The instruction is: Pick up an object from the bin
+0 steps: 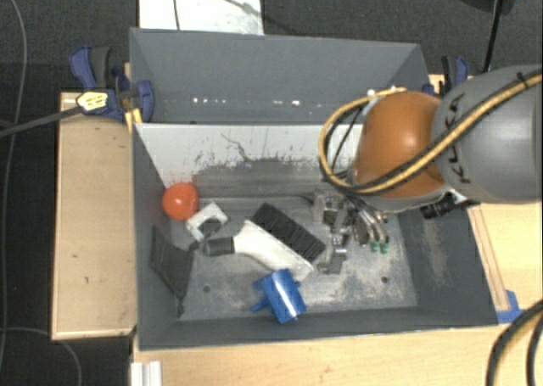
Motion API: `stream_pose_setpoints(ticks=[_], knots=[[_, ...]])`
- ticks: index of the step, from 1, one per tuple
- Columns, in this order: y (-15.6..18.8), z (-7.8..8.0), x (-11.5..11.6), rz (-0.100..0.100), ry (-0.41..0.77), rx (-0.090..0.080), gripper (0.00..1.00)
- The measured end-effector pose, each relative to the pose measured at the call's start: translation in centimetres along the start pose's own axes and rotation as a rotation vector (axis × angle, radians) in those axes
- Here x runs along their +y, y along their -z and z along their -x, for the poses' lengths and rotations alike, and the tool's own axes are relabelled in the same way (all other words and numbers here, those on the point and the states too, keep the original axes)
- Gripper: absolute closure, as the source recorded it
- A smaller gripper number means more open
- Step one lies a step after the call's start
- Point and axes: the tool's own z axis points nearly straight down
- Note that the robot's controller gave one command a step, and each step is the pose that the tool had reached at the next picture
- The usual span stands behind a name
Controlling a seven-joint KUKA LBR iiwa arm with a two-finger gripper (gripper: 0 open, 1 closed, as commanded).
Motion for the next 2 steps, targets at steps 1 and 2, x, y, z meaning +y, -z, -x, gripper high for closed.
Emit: stream_pose_setpoints(ticks=[1,2], knots=[[-4.4,-0.8,4.0,-0.001,-0.029,0.004,0.0],[-5.8,-0.1,6.1,0.001,0.066,0.002,0.0]])
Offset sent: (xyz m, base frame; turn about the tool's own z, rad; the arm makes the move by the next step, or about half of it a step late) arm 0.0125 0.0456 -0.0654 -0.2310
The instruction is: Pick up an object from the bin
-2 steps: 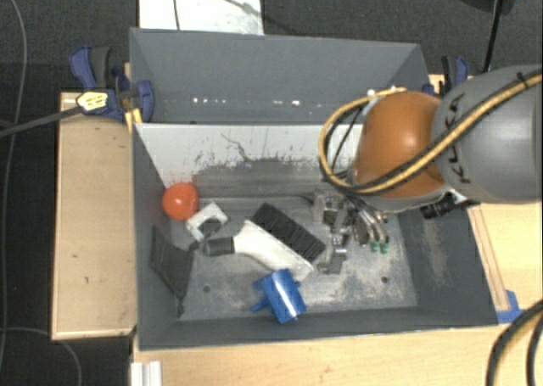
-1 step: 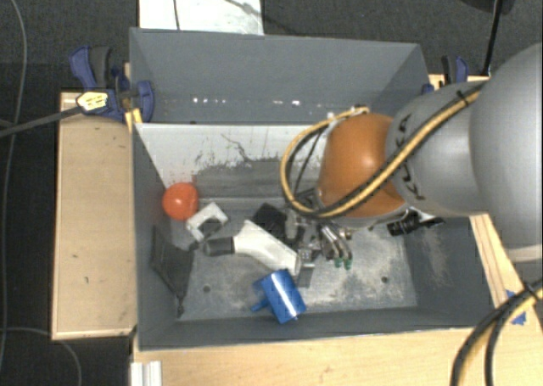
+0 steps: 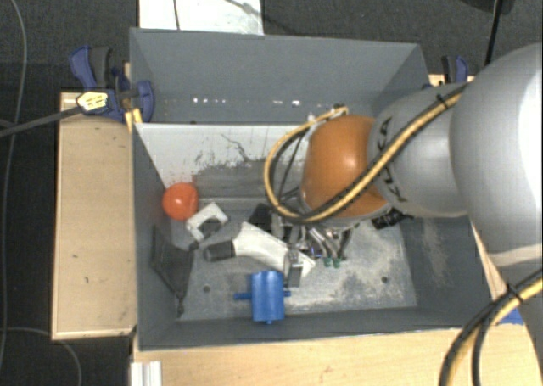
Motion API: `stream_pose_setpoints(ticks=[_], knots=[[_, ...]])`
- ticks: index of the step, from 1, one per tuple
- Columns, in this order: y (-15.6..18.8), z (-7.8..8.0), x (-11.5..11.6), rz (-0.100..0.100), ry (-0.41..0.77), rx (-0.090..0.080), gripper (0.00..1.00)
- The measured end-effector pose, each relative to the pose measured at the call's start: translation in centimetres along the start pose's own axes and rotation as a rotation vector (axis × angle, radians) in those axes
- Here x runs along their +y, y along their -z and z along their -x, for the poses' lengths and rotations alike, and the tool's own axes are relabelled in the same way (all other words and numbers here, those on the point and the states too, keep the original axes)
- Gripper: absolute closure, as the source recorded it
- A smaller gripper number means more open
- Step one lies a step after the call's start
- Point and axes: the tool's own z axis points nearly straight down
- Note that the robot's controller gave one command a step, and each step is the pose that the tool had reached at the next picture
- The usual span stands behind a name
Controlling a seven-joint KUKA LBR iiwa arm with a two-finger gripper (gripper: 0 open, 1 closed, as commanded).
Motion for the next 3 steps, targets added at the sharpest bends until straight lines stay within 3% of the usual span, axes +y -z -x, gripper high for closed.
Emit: stream_pose_setpoints(ticks=[1,2,3], knots=[[-0.7,3.7,1.4,-0.001,-0.197,0.006,1.0],[-0.7,3.7,1.4,-0.001,-0.197,0.006,1.0],[13.6,5.0,1.4,0.002,-0.19,-0.003,1.0]])
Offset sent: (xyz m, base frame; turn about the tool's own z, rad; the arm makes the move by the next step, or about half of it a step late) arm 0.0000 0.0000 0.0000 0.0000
